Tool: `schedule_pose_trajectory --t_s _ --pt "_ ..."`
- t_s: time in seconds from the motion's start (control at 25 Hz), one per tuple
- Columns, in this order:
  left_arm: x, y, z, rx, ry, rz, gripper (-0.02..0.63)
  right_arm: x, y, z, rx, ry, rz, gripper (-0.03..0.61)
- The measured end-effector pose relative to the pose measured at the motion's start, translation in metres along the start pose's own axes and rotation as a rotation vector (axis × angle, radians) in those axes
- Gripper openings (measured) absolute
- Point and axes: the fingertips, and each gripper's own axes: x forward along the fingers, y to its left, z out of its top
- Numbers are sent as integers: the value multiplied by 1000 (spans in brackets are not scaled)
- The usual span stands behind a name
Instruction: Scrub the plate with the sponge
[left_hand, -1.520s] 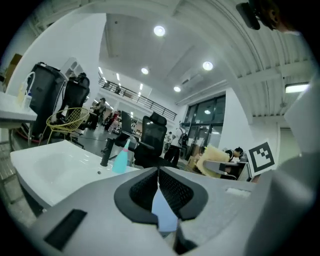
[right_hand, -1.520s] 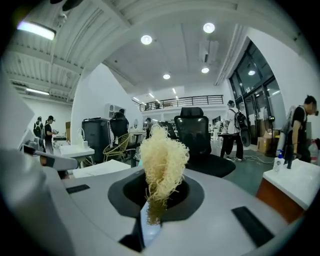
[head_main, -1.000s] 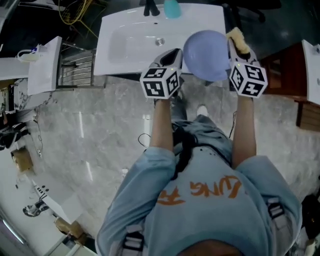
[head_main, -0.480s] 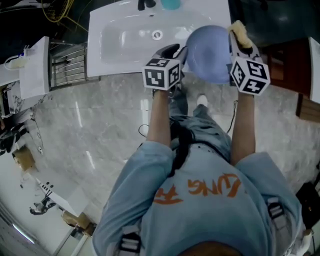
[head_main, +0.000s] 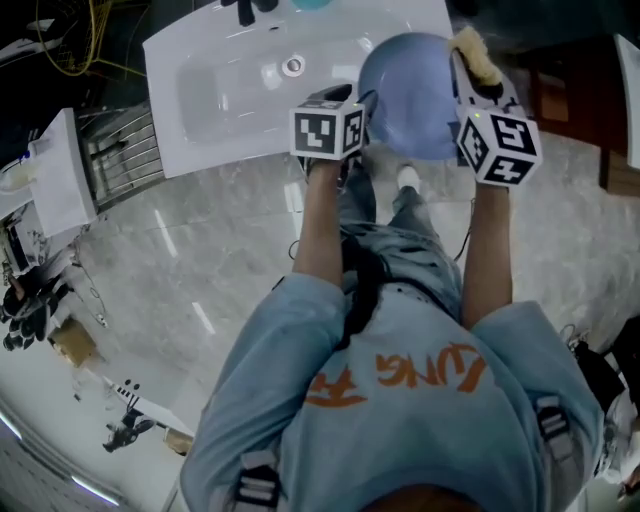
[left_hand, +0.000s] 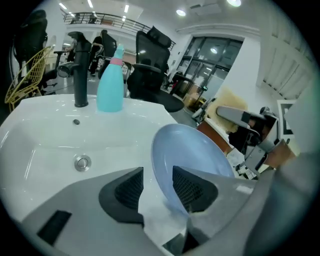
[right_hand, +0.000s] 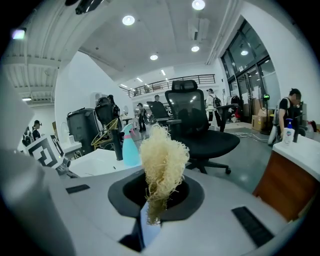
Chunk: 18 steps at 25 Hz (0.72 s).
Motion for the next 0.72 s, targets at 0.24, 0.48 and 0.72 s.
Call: schedule_pose_trajectory --t_s 0.24,0.48,0.72 --pt "12 -3 3 -55 53 -56 172 -6 -8 -4 21 22 -33 32" --pt "21 -3 -4 -102 82 -70 62 -10 -17 -11 30 41 -53 32" --pt "23 -1 -5 -167 61 -76 43 -18 -17 -14 26 41 -65 32"
